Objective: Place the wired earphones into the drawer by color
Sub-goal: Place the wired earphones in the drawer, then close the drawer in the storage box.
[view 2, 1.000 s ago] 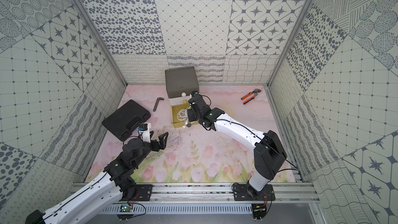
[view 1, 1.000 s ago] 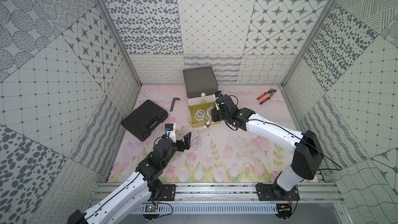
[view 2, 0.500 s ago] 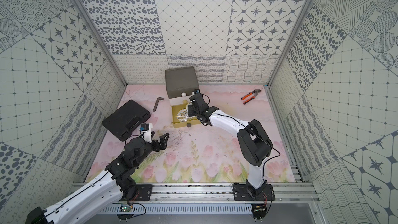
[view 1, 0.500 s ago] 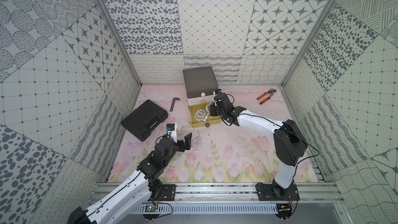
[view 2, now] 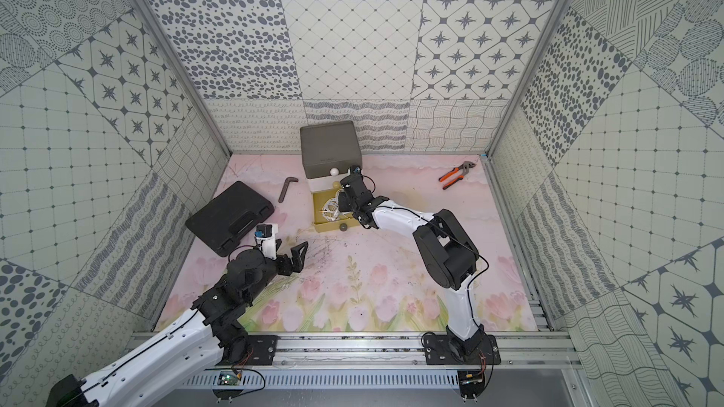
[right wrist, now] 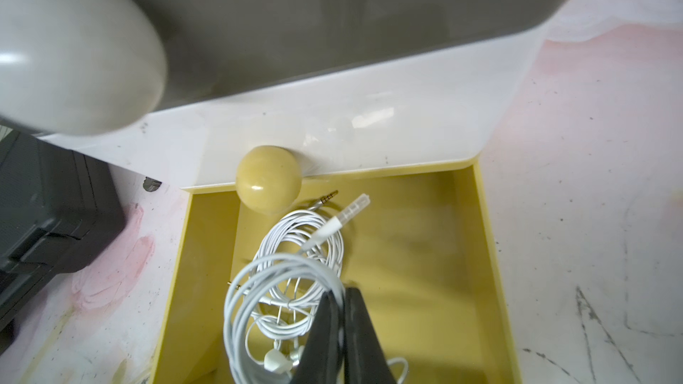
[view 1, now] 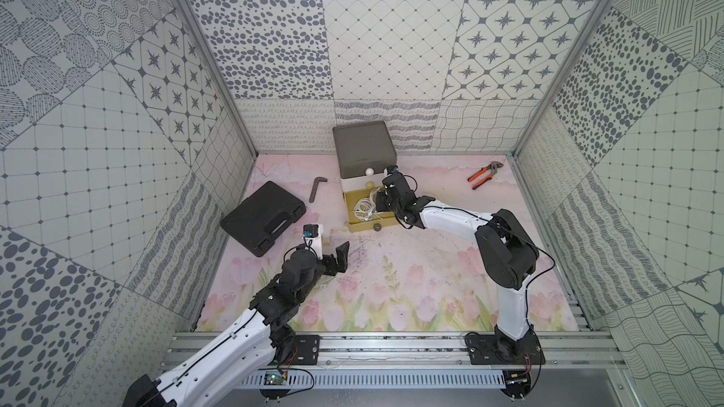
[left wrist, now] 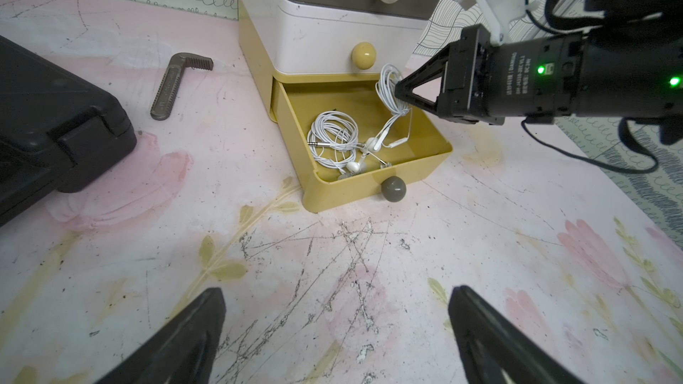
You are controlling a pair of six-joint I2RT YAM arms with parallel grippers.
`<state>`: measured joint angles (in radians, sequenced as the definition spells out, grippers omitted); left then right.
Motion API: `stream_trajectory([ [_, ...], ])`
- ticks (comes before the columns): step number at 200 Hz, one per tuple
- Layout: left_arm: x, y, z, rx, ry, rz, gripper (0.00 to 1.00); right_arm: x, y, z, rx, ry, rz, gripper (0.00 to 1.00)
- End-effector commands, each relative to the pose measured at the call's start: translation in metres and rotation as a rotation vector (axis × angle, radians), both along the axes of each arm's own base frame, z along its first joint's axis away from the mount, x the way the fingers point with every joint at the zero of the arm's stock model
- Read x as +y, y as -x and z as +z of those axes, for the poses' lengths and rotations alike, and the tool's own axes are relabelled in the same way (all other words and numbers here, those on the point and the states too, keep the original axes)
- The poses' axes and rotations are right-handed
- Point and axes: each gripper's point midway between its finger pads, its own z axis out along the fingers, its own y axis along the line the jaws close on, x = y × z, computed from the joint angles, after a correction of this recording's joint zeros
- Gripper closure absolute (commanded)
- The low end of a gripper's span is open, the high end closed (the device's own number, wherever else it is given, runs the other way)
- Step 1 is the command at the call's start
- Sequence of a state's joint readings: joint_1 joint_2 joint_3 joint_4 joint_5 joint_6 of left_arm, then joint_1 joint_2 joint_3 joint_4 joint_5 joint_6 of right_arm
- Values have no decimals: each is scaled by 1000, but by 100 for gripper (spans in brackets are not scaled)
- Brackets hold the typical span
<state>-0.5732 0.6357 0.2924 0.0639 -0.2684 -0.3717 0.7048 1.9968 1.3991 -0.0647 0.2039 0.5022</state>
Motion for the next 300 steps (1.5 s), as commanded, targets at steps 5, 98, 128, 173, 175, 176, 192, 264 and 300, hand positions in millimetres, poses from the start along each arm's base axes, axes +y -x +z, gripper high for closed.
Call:
stream_trajectory([
  [5,-1,-4,10,-42,12,-7,1,5,-12,6,-28,-43,-22,99],
  [98,-1,-3,12,-45,21,-7,1,-11,7,20,-23,-67,-27,53],
  [128,-1,-2,13,-48,28,-9,1,-18,28,22,8,-107,-10,47],
  [173,-1,0,16,-52,39,-10,1,-19,62,11,84,-224,14,44],
  [175,-1,0,15,-52,39,-9,1,-19,64,10,87,-229,15,44],
  [176,-1,0,15,-51,39,-9,1,-18,64,10,89,-231,16,44],
  [192,-1,1,17,-55,46,-11,1,-15,74,5,102,-261,22,44],
  [264,-1,2,17,-54,56,-15,1,3,92,-23,139,-288,39,50],
  [300,-1,3,17,-54,56,-15,1,5,89,-32,133,-286,32,54],
])
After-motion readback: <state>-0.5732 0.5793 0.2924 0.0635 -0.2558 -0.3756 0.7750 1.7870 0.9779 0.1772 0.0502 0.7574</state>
